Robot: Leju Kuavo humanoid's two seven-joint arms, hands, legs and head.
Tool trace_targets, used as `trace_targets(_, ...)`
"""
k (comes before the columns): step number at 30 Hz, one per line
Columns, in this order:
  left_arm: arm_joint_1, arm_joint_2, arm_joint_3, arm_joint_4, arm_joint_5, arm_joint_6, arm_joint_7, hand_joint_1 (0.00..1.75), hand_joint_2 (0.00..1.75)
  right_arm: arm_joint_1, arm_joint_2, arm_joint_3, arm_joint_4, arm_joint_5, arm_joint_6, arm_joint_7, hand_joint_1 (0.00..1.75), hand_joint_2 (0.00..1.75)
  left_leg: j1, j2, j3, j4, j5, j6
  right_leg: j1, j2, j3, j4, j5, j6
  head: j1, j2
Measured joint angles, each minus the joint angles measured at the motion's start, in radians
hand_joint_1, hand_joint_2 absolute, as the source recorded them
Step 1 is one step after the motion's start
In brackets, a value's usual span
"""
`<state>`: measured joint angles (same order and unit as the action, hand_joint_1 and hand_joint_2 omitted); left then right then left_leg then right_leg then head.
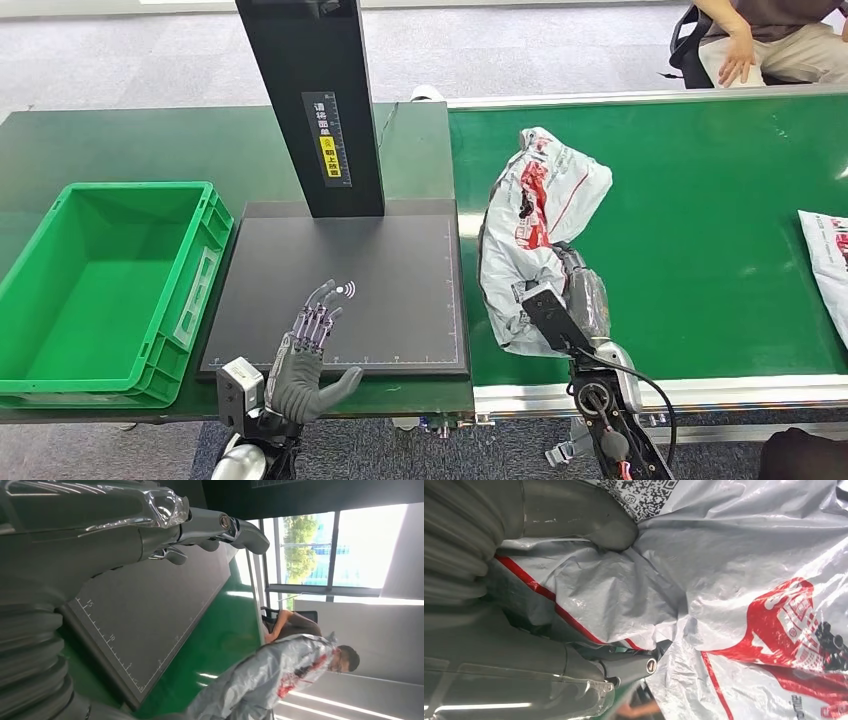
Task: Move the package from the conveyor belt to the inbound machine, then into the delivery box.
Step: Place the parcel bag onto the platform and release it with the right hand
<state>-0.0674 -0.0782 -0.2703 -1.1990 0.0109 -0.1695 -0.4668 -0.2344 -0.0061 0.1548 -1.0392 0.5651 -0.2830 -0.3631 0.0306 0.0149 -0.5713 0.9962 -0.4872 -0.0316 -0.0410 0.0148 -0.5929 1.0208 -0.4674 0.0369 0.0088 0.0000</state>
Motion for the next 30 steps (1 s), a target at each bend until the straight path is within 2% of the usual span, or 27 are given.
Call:
trace_targets(2, 0.0, 0.0, 0.0, 0.0, 0.002, -0.003, -0.002, 0.0, 1.75, 0.007, 0.005, -0.006, -0.027, -0.016, -0.041, -0.051, 1.75, 1.75, 0.0, 0.0, 0.0, 0.0, 0.0, 0.0, 0.0, 0.0, 0.0, 0.0, 0.0, 0.0, 0.0, 0.0)
trace_targets(4, -0.002, 0.001, -0.001, 0.0, 0.004, -0.009, -0.007, 0.0, 1.75, 0.012, 0.008, -0.005, -0.057, -0.02, -0.033, -0.085, 1.75, 1.75, 0.0, 0.001, 0.0, 0.0, 0.0, 0.0, 0.0, 0.0, 0.0, 0.0, 0.0, 0.0, 0.0, 0.0)
trace_targets(7, -0.008, 0.005, -0.005, 0.003, 0.006, -0.027, -0.023, 0.0, 1.75, 0.005, 0.0, 0.035, -0.083, 0.041, 0.11, -0.103, 1.75, 1.75, 0.0, 0.002, 0.0, 0.0, 0.0, 0.0, 0.0, 0.0, 0.0, 0.0, 0.0, 0.0, 0.0, 0.0)
trace_targets(10, -0.019, 0.01, -0.009, 0.013, 0.007, -0.045, -0.038, 0.0, 1.75, -0.018, -0.023, 0.129, -0.076, 0.145, 0.268, -0.105, 1.75, 1.75, 0.0, 0.001, 0.0, 0.0, 0.0, 0.0, 0.0, 0.0, 0.0, 0.0, 0.0, 0.0, 0.0, 0.0)
trace_targets(16, -0.033, 0.015, -0.01, 0.028, 0.008, -0.049, -0.036, 0.0, 1.75, -0.182, -0.061, 0.321, 0.026, 0.229, 0.403, -0.098, 1.75, 1.75, 0.0, 0.001, 0.0, 0.0, 0.001, 0.0, 0.0, 0.0, 0.0, 0.0, 0.001, 0.0, 0.0, 0.0)
trace_targets(21, -0.042, 0.016, -0.012, 0.033, 0.01, -0.043, -0.034, 0.0, 1.75, -0.31, -0.071, 0.446, 0.089, 0.227, 0.461, -0.103, 1.75, 1.75, 0.0, 0.0, 0.0, 0.001, 0.001, 0.0, 0.0, 0.0, 0.0, 0.0, 0.001, 0.0, 0.0, 0.0)
trace_targets(26, -0.055, 0.014, -0.017, 0.046, 0.015, -0.031, -0.032, 0.0, 1.75, -0.383, -0.062, 0.544, 0.157, 0.208, 0.483, -0.098, 1.75, 1.75, 0.0, 0.0, -0.001, 0.0, 0.001, 0.0, 0.0, 0.0, -0.001, 0.001, 0.0, 0.0, 0.0, 0.0)
trace_targets(28, -0.059, 0.013, -0.018, 0.049, 0.016, -0.027, -0.031, 0.0, 1.75, -0.414, -0.05, 0.588, 0.197, 0.212, 0.48, -0.084, 1.75, 1.75, 0.0, 0.0, -0.001, 0.0, 0.001, 0.0, 0.0, 0.0, -0.001, 0.0, 0.0, 0.0, 0.0, 0.0)
trace_targets(30, -0.06, 0.011, -0.019, 0.051, 0.018, -0.023, -0.029, 0.0, 1.75, -0.435, -0.033, 0.629, 0.235, 0.24, 0.434, -0.06, 1.75, 1.75, 0.0, 0.0, -0.001, 0.0, 0.001, 0.0, 0.0, 0.0, -0.001, 0.001, 0.0, 0.0, 0.0, 0.0)
